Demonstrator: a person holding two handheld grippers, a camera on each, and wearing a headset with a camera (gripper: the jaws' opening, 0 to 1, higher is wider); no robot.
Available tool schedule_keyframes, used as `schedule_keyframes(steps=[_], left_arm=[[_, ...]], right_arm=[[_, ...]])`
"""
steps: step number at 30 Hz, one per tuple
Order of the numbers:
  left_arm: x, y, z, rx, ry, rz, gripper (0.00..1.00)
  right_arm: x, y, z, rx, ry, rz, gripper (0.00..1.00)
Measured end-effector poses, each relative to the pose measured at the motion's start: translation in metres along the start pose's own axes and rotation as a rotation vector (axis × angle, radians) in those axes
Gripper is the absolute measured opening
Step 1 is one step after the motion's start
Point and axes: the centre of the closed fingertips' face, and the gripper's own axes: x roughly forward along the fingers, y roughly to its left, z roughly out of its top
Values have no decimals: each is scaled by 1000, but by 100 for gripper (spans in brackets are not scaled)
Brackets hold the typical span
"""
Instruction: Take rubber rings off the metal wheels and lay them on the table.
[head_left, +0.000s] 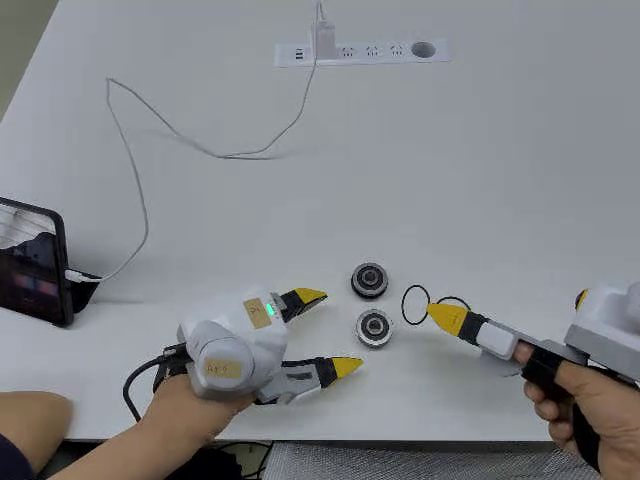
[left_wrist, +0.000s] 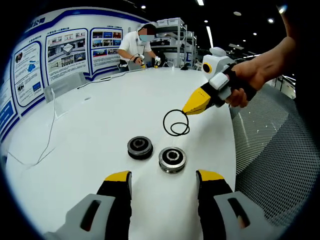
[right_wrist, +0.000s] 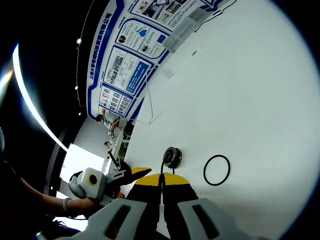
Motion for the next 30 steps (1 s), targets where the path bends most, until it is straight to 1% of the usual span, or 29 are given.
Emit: schedule_keyframes(steps=[2,8,12,22,27,30], left_arm=[[-1,0,0,-7,-6,2,54],[-3,0,-2,-12,-5,5,57],[-4,0,-2,-26,-8,13,61],[-5,0,-6,-30,-2,14,59],[-5,-1,-5,-35,-3,14,59],[-5,-1,-5,-37,-1,14,59]], right_arm=[[-2,-4,1,4,-4,-11,2],[-6,-17,3,17,-17,-41,2],[-8,-26,6,21,-21,-64,2],[-12,-43,6,27,-24,-113,2],[-12,-47,6,10,-20,-130,2],[-13,-51,6,-13,-15,-152,2]])
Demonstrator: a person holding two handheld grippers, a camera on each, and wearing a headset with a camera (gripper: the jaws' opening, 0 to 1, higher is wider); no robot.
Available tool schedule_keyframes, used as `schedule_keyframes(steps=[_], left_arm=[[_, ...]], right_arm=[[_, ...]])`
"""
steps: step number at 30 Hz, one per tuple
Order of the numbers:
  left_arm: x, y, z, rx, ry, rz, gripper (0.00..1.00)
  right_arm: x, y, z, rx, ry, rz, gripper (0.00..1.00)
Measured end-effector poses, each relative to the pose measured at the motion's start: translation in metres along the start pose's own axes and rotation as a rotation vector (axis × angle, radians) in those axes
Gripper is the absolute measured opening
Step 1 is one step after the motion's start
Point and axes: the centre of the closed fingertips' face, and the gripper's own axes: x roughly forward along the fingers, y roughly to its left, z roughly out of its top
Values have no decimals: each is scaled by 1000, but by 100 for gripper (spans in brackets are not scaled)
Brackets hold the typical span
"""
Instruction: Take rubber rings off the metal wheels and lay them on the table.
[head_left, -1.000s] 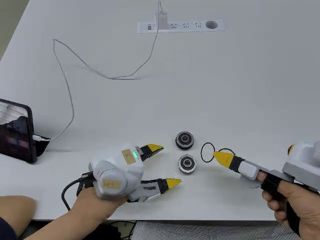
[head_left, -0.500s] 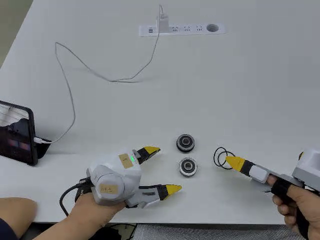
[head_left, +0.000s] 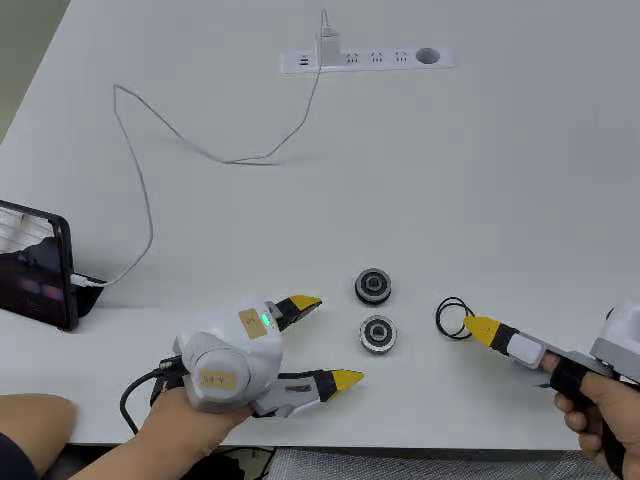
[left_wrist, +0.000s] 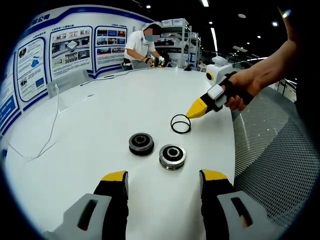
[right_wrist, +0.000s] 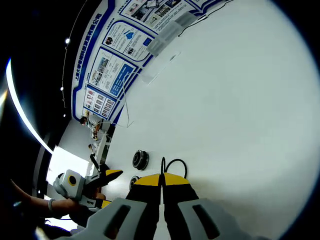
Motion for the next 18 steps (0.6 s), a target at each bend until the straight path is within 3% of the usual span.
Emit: schedule_keyframes(steps=[13,18], left_arm=[[0,-1,0,1,5,-2,57],[0,0,-1,2,5,-3,57]], right_arm=[[0,-12,-3,-232,56,-102,9],[-1,-16,-3,-285,66,-120,11]])
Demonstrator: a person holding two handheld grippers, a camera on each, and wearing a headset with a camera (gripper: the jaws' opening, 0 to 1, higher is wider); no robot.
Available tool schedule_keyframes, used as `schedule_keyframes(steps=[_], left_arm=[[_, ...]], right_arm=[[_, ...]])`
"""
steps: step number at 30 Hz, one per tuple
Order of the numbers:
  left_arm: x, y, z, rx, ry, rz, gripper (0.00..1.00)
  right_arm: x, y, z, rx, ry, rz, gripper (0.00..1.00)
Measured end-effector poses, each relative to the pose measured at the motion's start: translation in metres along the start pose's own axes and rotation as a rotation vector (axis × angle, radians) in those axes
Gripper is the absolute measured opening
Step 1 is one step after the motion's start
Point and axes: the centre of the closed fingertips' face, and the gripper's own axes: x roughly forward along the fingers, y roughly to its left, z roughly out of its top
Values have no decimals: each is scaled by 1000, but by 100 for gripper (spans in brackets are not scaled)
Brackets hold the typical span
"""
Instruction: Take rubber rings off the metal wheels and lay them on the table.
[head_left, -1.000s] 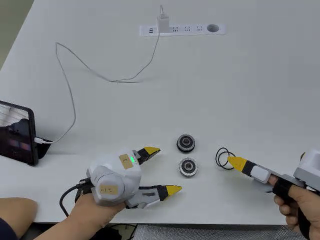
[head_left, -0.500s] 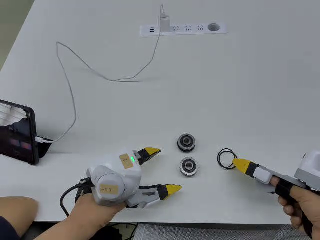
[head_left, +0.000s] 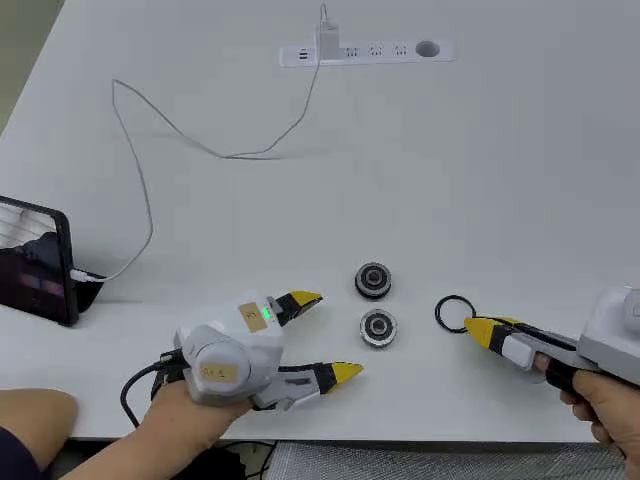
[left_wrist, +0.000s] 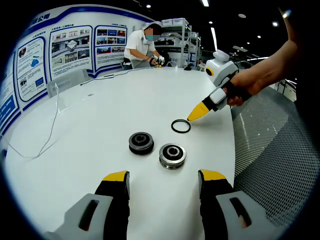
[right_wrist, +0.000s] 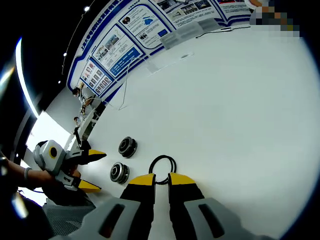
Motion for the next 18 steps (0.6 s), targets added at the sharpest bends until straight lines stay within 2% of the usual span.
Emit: schedule_keyframes(steps=[7,12,16,18], left_arm=[[0,0,0,0,-1,-2,56],[0,0,1,-1,-3,-1,56],[0,1,3,2,-5,6,56],[0,3,3,5,-7,9,56]], right_arm=[[-2,-3,1,-31,-3,-20,15],[-4,7,2,-73,-7,-3,17],[-2,23,2,-164,2,27,21],[0,29,3,-253,-1,39,22]])
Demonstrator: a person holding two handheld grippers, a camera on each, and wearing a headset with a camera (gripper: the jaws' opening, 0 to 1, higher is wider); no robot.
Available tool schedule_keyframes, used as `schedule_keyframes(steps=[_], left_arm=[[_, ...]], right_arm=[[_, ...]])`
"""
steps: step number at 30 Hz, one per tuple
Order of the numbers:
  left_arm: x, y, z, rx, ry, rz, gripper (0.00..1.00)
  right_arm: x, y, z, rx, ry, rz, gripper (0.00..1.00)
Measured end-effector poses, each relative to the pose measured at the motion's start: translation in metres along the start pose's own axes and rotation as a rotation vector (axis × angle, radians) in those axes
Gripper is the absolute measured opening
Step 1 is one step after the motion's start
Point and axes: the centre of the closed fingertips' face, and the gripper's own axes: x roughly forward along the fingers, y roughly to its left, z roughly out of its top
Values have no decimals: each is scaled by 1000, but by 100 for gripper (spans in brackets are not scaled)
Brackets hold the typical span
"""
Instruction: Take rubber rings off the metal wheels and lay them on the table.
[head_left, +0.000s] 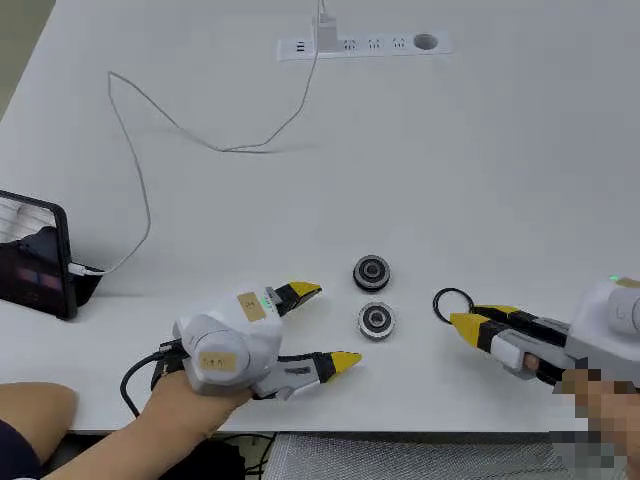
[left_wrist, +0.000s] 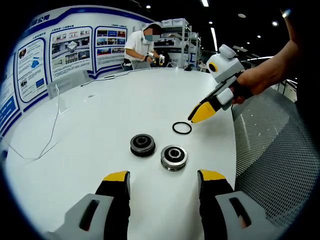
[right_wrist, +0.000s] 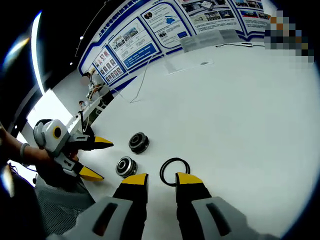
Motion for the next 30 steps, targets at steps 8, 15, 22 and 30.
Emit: schedule_keyframes(steps=[8,15,22,30], left_arm=[[1,4,4,-2,-4,7,54],[5,9,12,-1,-16,13,52],[11,16,22,14,-26,20,49],[18,23,29,33,-23,28,42]], right_arm=[[11,12,2,-118,22,34,23],[20,18,7,-129,21,52,23],[29,24,12,-144,20,70,23],[39,28,17,-162,20,80,22]])
